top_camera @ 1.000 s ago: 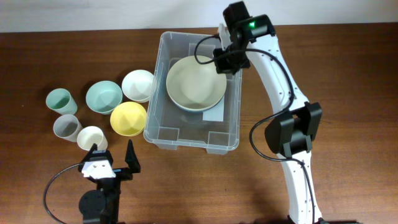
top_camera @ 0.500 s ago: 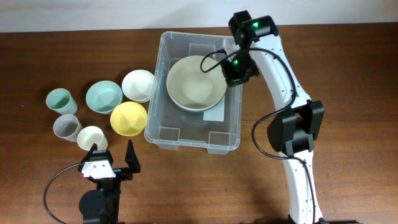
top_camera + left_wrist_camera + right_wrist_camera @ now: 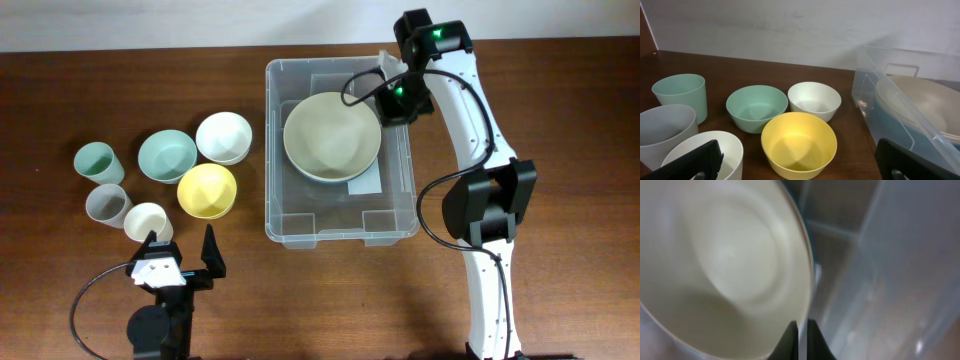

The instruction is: Pack container

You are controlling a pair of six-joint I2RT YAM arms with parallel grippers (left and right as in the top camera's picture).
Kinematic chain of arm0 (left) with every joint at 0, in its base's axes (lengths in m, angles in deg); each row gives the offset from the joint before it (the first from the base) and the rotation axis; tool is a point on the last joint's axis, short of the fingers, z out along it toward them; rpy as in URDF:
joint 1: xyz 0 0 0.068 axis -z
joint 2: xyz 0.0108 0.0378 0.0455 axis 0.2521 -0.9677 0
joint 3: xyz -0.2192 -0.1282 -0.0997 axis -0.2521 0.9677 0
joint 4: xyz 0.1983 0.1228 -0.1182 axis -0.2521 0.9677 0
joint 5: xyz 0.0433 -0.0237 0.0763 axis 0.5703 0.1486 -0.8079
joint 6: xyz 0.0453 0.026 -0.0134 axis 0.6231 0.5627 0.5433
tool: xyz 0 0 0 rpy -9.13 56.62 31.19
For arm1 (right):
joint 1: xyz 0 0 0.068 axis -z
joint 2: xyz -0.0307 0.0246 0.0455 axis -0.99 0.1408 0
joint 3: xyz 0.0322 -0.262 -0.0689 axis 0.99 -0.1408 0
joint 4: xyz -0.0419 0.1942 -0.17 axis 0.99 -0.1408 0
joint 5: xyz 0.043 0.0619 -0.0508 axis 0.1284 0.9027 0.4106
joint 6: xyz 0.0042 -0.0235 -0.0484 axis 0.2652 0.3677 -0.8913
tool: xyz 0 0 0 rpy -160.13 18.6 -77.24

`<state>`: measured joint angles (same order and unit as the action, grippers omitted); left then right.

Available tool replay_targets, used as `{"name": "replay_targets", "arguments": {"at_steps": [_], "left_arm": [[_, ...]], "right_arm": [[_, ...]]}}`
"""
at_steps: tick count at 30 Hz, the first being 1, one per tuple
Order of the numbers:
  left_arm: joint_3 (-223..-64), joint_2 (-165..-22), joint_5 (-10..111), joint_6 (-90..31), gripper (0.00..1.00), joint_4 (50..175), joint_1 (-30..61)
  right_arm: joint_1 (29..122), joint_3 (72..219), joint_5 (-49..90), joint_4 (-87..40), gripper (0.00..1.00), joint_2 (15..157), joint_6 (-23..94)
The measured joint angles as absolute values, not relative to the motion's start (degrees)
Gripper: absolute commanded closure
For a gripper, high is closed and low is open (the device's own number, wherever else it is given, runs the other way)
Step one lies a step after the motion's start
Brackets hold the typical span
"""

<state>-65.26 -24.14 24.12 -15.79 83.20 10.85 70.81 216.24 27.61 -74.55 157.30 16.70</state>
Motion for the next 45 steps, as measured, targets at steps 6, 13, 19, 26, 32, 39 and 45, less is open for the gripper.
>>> {"name": "replay_targets", "arguments": {"at_steps": [6, 13, 19, 26, 32, 39, 45], "left_arm": [[-65.26, -24.14, 24.1, -15.79, 0.0, 83.2, 10.85], [-65.26, -24.14, 24.1, -15.79, 0.0, 83.2, 10.85], [-65.26, -24.14, 24.1, -15.79, 0.0, 83.2, 10.85], [-65.26, -24.14, 24.12, -15.79, 0.0, 83.2, 10.85], [-65.26, -24.14, 24.1, -15.79, 0.0, 83.2, 10.85], [-65.26, -24.14, 24.1, -15.79, 0.0, 83.2, 10.85], [-65.26, -24.14, 24.1, -15.77, 0.0, 83.2, 10.85]], "right_arm": [[70.81, 221.07, 34.08, -69.08, 0.96, 157.3, 17.56], [69.92, 224.09, 35.35, -70.26, 0.96, 157.28, 18.43], [62.81, 219.67, 29.1, -64.76, 0.96, 157.54, 17.88], [59.32, 214.12, 26.98, -59.62, 0.96, 159.86, 17.8], [60.56, 209.27, 25.38, -55.12, 0.96, 160.6, 18.45], [60.72, 203.37, 24.81, -48.12, 0.96, 160.71, 18.5], [60.72, 203.11, 23.76, -44.12, 0.96, 160.71, 18.54]]}}
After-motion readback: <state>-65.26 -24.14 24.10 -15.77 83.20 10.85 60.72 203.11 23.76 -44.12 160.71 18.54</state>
